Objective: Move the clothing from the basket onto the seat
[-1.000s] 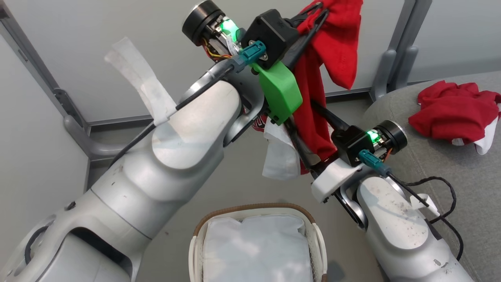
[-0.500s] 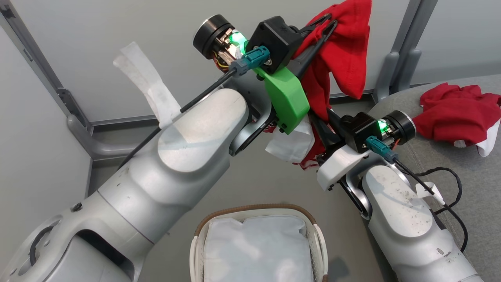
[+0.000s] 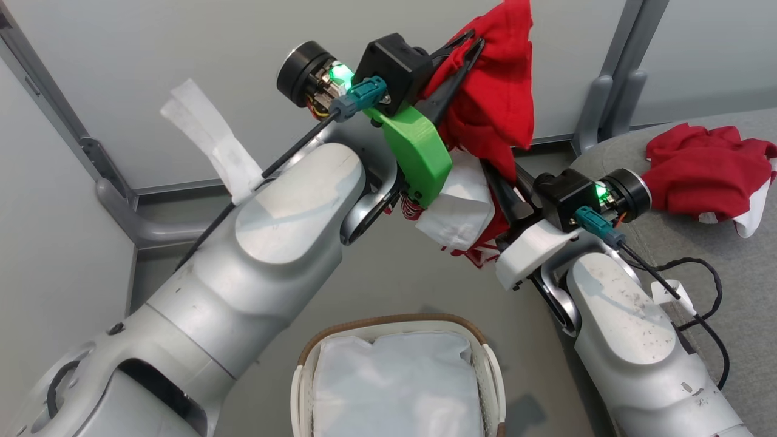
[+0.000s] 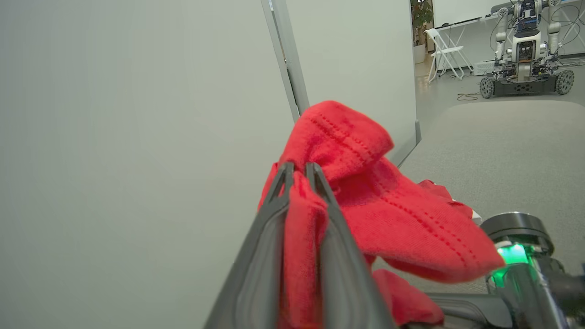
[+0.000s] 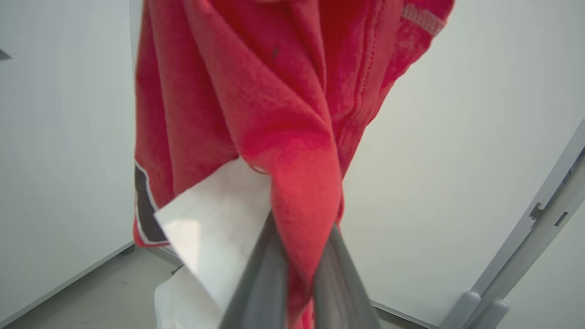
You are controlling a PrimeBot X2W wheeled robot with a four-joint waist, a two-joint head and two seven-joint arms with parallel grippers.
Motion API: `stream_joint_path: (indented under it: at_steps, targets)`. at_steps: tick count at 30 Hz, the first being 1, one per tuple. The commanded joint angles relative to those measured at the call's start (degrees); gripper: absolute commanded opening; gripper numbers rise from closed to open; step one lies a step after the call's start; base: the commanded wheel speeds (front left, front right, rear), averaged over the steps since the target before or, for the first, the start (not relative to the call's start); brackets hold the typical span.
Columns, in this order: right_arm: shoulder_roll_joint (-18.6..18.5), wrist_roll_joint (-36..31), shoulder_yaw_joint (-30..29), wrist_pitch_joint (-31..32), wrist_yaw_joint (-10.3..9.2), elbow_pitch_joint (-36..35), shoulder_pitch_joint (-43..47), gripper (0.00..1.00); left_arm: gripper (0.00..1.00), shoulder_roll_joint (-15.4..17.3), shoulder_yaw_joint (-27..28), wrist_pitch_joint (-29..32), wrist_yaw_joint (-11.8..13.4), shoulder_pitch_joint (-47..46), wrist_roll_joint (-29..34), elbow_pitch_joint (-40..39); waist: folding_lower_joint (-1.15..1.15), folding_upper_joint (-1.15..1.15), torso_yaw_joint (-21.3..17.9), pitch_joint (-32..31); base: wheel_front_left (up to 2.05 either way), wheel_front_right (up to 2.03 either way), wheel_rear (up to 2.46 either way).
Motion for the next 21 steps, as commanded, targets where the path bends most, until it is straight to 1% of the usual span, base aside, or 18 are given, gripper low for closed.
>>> stream_joint_path:
  at_steps: [1,3,12,16,21]
  targets:
    - [-0.21,-0.21,-0.54,-0.04,-0.07,-0.26,-0.60,0.00,0.42,0.38,0.02,-0.46,-0.27,1.45,-0.28,0.56,0.00,0.00,-0.05,0.12,0.00,0.00,0.00]
    - [-0.19,-0.65,-1.40,-0.04,-0.07,-0.34,-1.06,0.00,1.00,0.71,-0.02,-0.98,-0.38,2.55,-0.97,0.92,0.00,0.00,-0.11,0.35,0.00,0.00,0.00]
    - [-0.18,-3.68,-5.62,-0.04,-0.07,-0.32,-2.44,0.00,1.00,1.32,0.72,-5.25,-0.89,10.50,-2.92,0.62,0.00,0.00,-0.56,1.32,0.00,0.00,0.00]
    - [-0.20,-5.08,-8.11,-0.04,-0.07,-0.52,-2.92,0.00,1.00,2.18,1.80,-6.22,0.42,14.96,-1.21,-0.03,0.00,0.00,-1.06,1.81,0.00,0.00,0.00]
    - [-0.19,-7.03,-11.26,-0.04,-0.07,-1.16,-3.06,0.00,1.00,2.75,5.86,-6.16,0.49,21.69,1.14,-3.59,0.00,0.00,-1.81,2.35,0.00,0.00,0.00]
